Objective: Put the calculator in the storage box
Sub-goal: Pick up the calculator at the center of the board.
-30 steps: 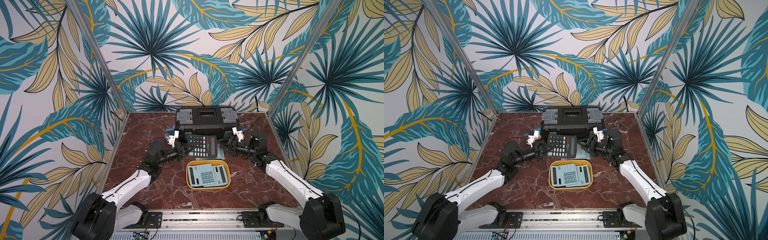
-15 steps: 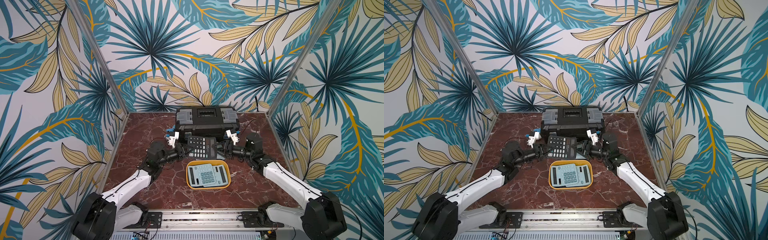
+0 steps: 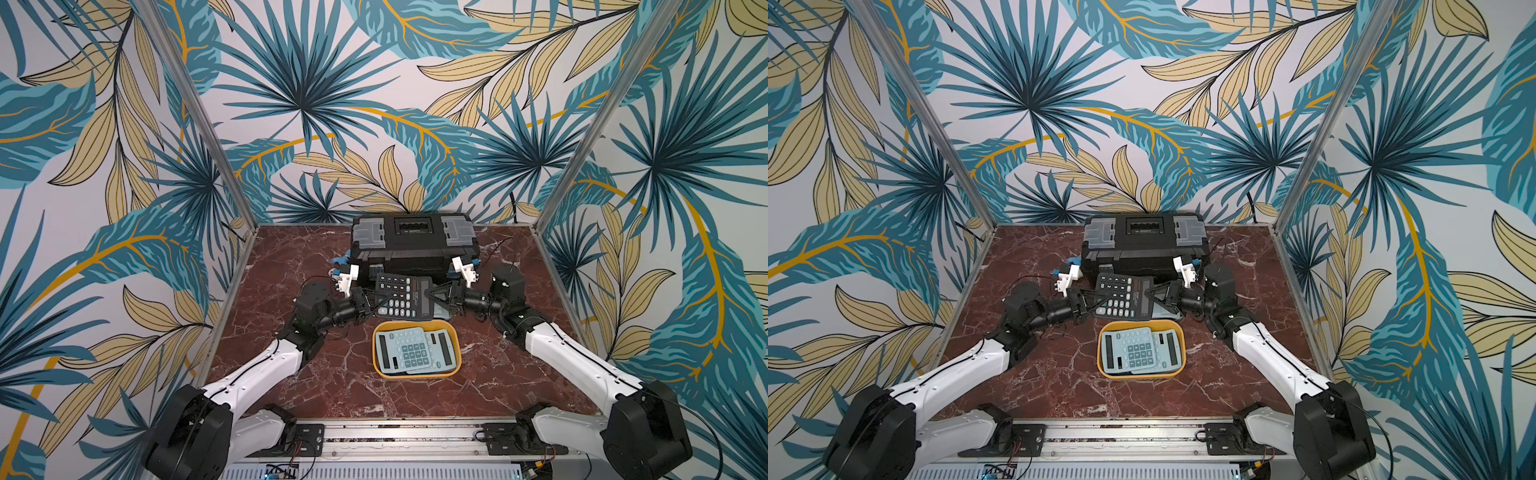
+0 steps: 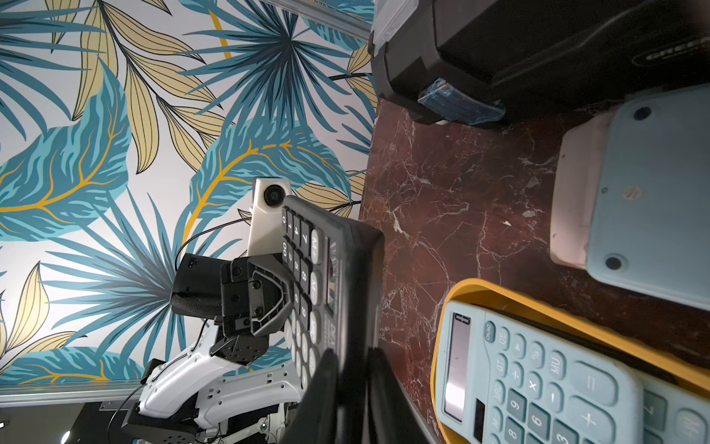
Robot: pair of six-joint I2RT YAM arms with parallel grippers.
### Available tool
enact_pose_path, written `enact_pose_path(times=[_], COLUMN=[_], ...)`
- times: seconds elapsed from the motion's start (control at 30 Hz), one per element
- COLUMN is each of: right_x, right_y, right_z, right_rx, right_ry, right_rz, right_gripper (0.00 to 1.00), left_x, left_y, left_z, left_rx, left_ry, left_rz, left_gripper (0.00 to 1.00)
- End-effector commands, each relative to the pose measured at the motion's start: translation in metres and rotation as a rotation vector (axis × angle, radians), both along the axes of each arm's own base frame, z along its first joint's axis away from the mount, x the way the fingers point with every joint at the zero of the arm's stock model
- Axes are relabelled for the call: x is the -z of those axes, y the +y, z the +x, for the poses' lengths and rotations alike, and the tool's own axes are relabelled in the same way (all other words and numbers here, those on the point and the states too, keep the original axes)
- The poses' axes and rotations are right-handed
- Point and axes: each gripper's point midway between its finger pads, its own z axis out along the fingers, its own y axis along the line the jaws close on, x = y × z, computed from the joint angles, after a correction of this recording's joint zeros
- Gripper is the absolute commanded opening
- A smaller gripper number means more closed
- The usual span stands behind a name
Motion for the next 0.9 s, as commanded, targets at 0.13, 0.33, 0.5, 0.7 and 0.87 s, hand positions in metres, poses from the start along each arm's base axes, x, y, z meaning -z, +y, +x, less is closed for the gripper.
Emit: enact_pose_path(times=[0.13,0.33,0.5,0.7,0.87], right_x=[-0.003,0.002,0.018,0.047,0.073], right_y=[0.001,-0.005,-0.026,-0.051,-0.061], right_z=[0.001,0.000,-0.010,-0.032,-0.037], right_rx=[-0.007,-0.008,-0.027,-0.078,-0.064], right_ry=[-0.012,0.012,0.062,0.157,0.202], right_rz=[-0.013,-0.040,-0.103,-0.175,-0.269], right_gripper=[0.01,0.00,0.00,0.00,0.00], left_x=[0.004,0.007,0.018,0.025,0.025], left_y=[-0.002,0.002,0.015,0.040,0.044], left_z=[0.000,-0.001,-0.003,-0.006,-0.011], left_rx=[0.006,-0.011,-0.062,-0.144,-0.148], left_ry=[-0.017,-0.015,-0.017,-0.022,-0.004], left_rz=[0.004,0.035,0.156,0.298,0.309], left_gripper=[0.26,0.75,1.00,1.00,1.00])
